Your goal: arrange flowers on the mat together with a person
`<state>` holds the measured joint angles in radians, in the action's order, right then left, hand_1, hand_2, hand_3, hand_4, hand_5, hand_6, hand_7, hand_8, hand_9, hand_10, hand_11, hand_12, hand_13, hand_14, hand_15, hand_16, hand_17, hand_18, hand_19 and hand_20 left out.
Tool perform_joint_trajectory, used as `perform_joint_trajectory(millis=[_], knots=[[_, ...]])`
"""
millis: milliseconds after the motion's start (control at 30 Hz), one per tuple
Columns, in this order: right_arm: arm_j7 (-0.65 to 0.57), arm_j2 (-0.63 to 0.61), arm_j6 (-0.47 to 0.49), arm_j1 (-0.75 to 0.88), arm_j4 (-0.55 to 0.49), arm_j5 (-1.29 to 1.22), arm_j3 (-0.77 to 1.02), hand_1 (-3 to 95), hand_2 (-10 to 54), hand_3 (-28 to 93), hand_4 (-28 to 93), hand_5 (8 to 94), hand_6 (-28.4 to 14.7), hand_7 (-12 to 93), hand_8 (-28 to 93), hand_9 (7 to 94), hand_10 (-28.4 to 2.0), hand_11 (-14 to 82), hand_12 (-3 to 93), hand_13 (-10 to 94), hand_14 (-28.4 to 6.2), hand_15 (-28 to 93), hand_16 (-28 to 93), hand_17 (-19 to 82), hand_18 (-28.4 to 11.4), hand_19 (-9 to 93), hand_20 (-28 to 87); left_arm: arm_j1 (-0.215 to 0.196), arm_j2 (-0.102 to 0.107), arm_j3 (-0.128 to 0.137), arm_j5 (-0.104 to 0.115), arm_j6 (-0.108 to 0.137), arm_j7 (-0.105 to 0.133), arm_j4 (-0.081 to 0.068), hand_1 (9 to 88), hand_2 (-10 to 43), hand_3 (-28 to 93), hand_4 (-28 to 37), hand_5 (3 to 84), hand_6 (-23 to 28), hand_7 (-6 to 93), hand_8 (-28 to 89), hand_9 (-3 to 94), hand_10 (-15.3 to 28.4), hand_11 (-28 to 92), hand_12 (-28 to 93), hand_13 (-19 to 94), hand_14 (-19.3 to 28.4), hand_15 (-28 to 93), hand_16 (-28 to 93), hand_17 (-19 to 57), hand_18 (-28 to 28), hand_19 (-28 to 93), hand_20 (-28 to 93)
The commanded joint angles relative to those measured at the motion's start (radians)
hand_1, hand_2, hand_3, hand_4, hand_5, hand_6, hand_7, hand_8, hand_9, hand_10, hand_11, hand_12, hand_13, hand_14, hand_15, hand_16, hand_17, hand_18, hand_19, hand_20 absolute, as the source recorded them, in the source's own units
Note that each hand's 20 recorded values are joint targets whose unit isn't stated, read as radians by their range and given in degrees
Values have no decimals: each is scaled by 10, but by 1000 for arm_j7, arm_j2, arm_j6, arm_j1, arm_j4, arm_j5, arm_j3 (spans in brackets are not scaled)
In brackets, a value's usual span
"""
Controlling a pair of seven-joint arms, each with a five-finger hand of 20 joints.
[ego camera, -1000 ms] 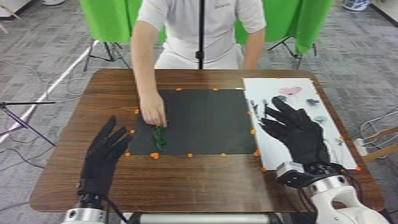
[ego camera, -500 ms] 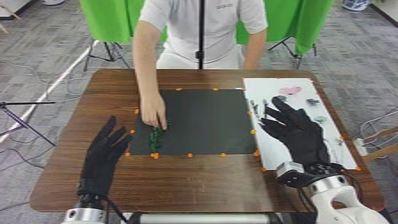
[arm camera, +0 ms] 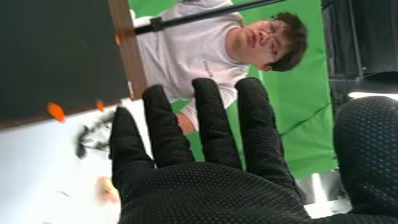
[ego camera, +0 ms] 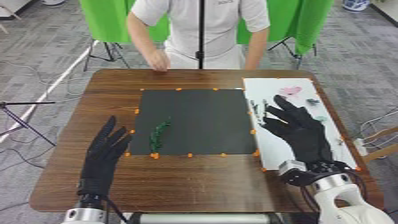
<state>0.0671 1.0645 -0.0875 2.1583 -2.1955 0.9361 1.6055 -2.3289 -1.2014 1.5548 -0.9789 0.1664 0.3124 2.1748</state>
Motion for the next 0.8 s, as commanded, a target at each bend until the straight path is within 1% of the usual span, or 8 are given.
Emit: perform_joint_trajectory(millis=[33, 200, 233, 267, 367, 500, 633, 800], knots=[[-107, -97, -159, 21, -90, 156, 134, 139, 126, 711, -259, 373, 19, 98, -95, 417, -131, 75, 171, 326, -199, 148, 287, 16, -228, 364, 226, -15, 6, 0, 3, 13, 2, 3, 196, 63, 752, -283, 246, 0, 111, -96, 269, 129, 96, 122, 206, 181, 214, -9, -131, 208, 405, 50], [-369, -158, -299, 79, -153, 487, 242, 183, 89, 702, -239, 381, -1, 109, -93, 450, -154, 143, 170, 387, -193, 348, 188, 66, -239, 506, 273, -20, 13, 0, 5, 22, 8, 7, 197, 62, 755, -283, 246, 0, 110, -96, 269, 130, 96, 122, 206, 181, 214, -8, -131, 208, 405, 50], [-488, -215, -373, 27, -159, 566, 188, 194, 79, 700, -235, 386, -8, 115, -94, 458, -159, 169, 174, 406, -188, 403, 171, 83, -238, 542, 282, -20, 15, 0, 6, 23, 8, 7, 197, 62, 754, -283, 246, 0, 111, -96, 269, 130, 96, 121, 207, 181, 214, -8, -131, 208, 405, 50], [-578, -234, -391, 18, -166, 637, 186, 201, 73, 697, -231, 389, -13, 120, -95, 463, -164, 181, 175, 417, -185, 438, 162, 94, -239, 570, 292, -20, 16, -1, 8, 23, 9, 8, 197, 62, 753, -283, 246, 0, 111, -96, 269, 130, 96, 121, 207, 181, 214, -8, -131, 208, 405, 50], [-752, -264, -349, 27, -170, 805, 213, 216, 58, 690, -223, 400, -21, 131, -98, 470, -167, 199, 175, 443, -182, 503, 142, 118, -240, 624, 307, -18, 17, -1, 7, 23, 12, 6, 197, 63, 754, -283, 246, 0, 110, -96, 269, 130, 97, 121, 206, 181, 215, -9, -131, 208, 405, 49], [-935, -268, -210, 42, -172, 964, 234, 242, 36, 677, -212, 412, -29, 135, -99, 476, -162, 219, 172, 464, -180, 566, 128, 144, -241, 676, 319, -20, 19, -3, 7, 25, 11, 7, 198, 63, 755, -283, 246, 0, 110, -96, 269, 130, 97, 121, 207, 181, 215, -9, -131, 208, 405, 49], [-1040, -261, -73, 30, -151, 1038, 206, 262, 23, 664, -207, 436, -38, 140, -100, 488, -172, 223, 169, 479, -180, 592, 119, 157, -246, 698, 321, -21, 20, -2, 8, 25, 9, 8, 200, 62, 757, -283, 246, 0, 110, -96, 269, 130, 97, 121, 206, 182, 215, -9, -131, 208, 406, 49], [-1130, -279, 19, 0, -104, 1160, 122, 284, 17, 642, -199, 447, -42, 139, -99, 495, -181, 217, 166, 485, -184, 599, 109, 162, -249, 705, 313, -16, 21, -4, 8, 21, 10, 7, 202, 60, 758, -283, 245, 0, 110, -96, 269, 130, 98, 121, 206, 181, 215, -9, -131, 208, 406, 49]])
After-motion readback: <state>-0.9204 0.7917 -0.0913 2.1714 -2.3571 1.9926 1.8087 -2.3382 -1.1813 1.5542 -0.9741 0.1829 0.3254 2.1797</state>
